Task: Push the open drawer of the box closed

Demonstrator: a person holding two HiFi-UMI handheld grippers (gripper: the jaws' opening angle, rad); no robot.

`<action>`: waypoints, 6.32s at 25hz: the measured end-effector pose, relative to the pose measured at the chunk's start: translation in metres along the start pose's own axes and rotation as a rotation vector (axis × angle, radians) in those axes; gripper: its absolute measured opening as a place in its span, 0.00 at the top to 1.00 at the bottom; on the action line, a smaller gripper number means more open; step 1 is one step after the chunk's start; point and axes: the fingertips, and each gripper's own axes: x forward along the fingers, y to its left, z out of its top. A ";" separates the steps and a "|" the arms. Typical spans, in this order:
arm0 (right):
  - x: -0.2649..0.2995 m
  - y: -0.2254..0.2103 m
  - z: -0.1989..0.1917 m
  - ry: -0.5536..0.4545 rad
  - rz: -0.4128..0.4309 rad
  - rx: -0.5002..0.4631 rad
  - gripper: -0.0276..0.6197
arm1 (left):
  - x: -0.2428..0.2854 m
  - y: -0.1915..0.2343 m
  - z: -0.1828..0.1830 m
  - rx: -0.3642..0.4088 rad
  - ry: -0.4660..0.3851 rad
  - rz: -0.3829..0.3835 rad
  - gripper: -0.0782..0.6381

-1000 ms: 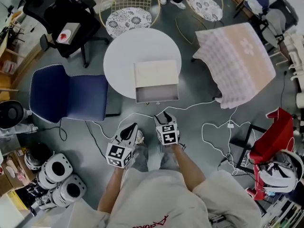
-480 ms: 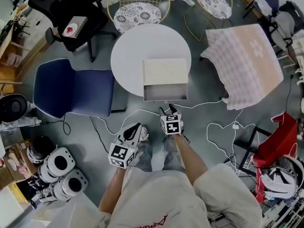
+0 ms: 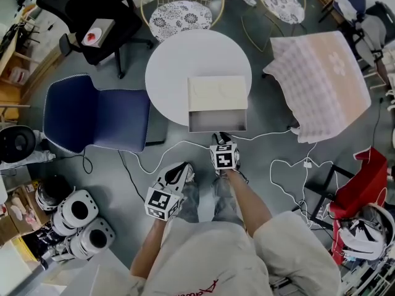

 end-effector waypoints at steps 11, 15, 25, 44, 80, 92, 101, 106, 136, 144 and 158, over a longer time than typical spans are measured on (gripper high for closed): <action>-0.004 0.004 0.005 0.039 -0.018 0.024 0.84 | 0.002 0.005 -0.002 -0.011 0.007 0.013 0.87; -0.006 0.004 0.006 0.045 -0.015 0.015 0.84 | 0.004 0.002 0.002 -0.007 0.000 0.006 0.87; 0.005 -0.008 0.019 0.029 -0.021 0.000 0.84 | 0.004 0.003 -0.006 -0.027 0.009 0.014 0.87; 0.043 -0.028 0.072 0.007 -0.030 -0.006 0.84 | -0.003 0.016 -0.011 -0.056 0.021 0.051 0.87; -0.078 -0.047 0.059 -0.186 0.006 0.003 0.92 | 0.037 -0.059 0.042 0.030 -0.087 -0.006 0.87; -0.187 -0.069 0.099 -0.417 0.054 -0.115 0.93 | 0.059 -0.102 0.122 0.136 -0.223 0.039 0.87; -0.214 -0.072 0.092 -0.482 0.087 -0.142 0.93 | 0.068 -0.121 0.130 0.162 -0.262 0.056 0.87; -0.226 -0.058 0.083 -0.526 0.124 -0.150 0.93 | 0.066 -0.128 0.123 0.160 -0.263 0.050 0.87; -0.338 0.064 -0.086 -0.551 0.043 -0.126 0.93 | -0.100 -0.205 -0.009 0.185 -0.261 -0.020 0.87; -0.355 0.080 -0.104 -0.557 0.044 -0.139 0.93 | -0.123 -0.219 -0.031 0.164 -0.267 -0.007 0.87; -0.363 0.091 -0.108 -0.562 0.044 -0.161 0.93 | -0.134 -0.222 -0.033 0.165 -0.287 0.003 0.87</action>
